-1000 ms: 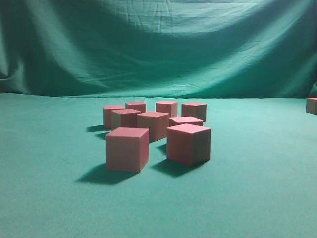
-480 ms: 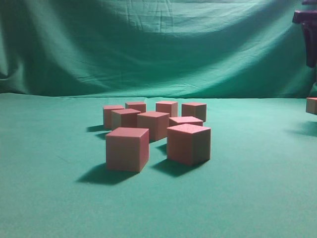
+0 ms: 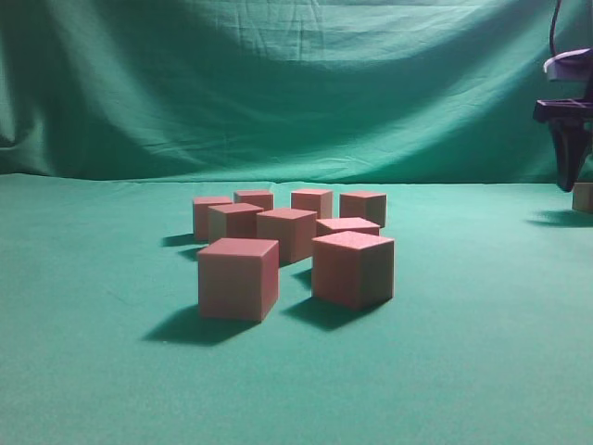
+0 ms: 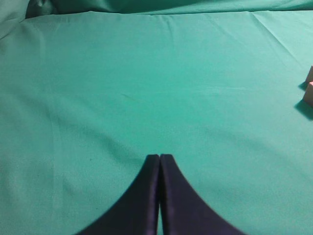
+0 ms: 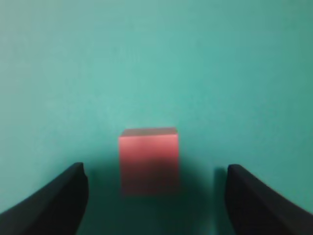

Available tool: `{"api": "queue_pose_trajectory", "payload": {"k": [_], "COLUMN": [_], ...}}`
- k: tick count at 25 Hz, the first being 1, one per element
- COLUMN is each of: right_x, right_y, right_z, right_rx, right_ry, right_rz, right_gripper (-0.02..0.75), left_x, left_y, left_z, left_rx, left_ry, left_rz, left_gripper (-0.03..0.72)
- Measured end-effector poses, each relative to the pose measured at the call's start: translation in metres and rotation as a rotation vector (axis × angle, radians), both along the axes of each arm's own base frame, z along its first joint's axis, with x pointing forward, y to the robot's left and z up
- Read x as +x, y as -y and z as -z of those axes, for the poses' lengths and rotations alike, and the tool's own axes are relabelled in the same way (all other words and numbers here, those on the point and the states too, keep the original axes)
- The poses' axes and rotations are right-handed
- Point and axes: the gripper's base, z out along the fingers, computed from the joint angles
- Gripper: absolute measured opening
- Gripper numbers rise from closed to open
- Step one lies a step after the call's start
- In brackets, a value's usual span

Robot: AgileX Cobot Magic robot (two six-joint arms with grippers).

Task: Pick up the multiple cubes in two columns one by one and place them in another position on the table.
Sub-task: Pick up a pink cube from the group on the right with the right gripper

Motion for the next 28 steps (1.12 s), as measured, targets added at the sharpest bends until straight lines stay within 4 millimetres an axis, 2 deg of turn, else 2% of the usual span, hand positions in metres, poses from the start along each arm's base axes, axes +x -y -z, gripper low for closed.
{"api": "queue_pose_trajectory", "payload": {"k": [5, 8, 11, 12, 17, 20, 24, 28], "right_x": [0.005, 0.006, 0.006, 0.006, 0.006, 0.004, -0.005, -0.025], "right_y": [-0.002, -0.003, -0.003, -0.003, -0.003, -0.004, -0.010, -0.016], "right_z": [0.016, 0.021, 0.024, 0.024, 0.018, -0.003, -0.053, -0.100], "right_rx": [0.018, 0.020, 0.022, 0.022, 0.023, 0.039, 0.104, 0.172], "right_ry": [-0.004, -0.010, -0.015, -0.017, -0.007, 0.020, 0.061, 0.072], "right_rz": [-0.033, -0.037, -0.036, -0.036, -0.038, -0.035, -0.030, -0.054], "right_gripper": [0.568, 0.449, 0.281, 0.251, 0.259, 0.259, 0.259, 0.259], "left_x": [0.000, 0.000, 0.000, 0.000, 0.000, 0.000, 0.000, 0.000], "left_y": [0.000, 0.000, 0.000, 0.000, 0.000, 0.000, 0.000, 0.000], "left_z": [0.000, 0.000, 0.000, 0.000, 0.000, 0.000, 0.000, 0.000], "left_rx": [0.000, 0.000, 0.000, 0.000, 0.000, 0.000, 0.000, 0.000], "left_ry": [0.000, 0.000, 0.000, 0.000, 0.000, 0.000, 0.000, 0.000], "left_rz": [0.000, 0.000, 0.000, 0.000, 0.000, 0.000, 0.000, 0.000], "left_gripper": [0.000, 0.000, 0.000, 0.000, 0.000, 0.000, 0.000, 0.000]}}
